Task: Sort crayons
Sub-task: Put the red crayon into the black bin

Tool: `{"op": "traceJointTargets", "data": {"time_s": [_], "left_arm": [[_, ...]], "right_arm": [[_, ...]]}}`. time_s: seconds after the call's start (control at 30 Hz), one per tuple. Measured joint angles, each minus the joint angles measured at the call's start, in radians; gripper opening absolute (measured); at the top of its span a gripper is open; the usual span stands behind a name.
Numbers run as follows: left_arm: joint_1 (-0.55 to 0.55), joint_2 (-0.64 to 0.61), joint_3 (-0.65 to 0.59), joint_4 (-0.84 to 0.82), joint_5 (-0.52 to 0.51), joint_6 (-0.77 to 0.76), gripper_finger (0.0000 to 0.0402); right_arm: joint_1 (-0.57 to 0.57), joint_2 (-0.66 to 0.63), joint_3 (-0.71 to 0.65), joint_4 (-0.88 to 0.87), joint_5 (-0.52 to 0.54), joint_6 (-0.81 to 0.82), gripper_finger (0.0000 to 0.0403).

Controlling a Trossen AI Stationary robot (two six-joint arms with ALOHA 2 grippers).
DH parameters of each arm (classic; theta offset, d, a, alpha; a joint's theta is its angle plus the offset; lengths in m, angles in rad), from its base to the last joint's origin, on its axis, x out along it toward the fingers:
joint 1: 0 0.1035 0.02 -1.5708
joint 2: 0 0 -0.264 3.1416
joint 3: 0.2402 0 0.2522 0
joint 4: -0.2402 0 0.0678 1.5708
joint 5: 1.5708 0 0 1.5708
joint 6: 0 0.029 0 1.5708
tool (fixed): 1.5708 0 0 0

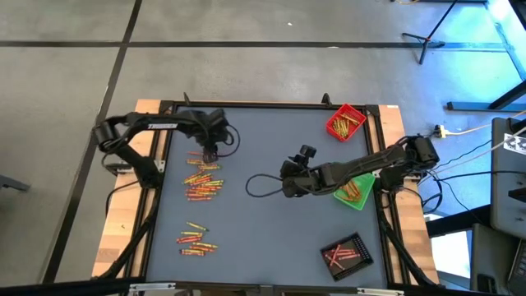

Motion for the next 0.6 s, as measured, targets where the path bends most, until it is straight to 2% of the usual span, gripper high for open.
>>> {"op": "traceJointTargets", "data": {"time_s": [0.17, 0.47, 0.6], "left_arm": [[0.0, 0.057, 0.006, -0.001, 0.066, 0.052, 0.0135], [-0.001, 0.102, 0.006, 0.016, 0.045, 0.079, 0.0133], [-0.002, 0.103, 0.006, 0.015, 0.044, 0.098, 0.0111]], "right_arm": [[0.001, 0.0, 0.0, 0.0, 0.0, -0.006, 0.0143], [0.001, 0.0, 0.0, 0.034, -0.001, -0.008, 0.0143], [0.001, 0.0, 0.0, 0.034, -0.001, -0.008, 0.0143]]}}
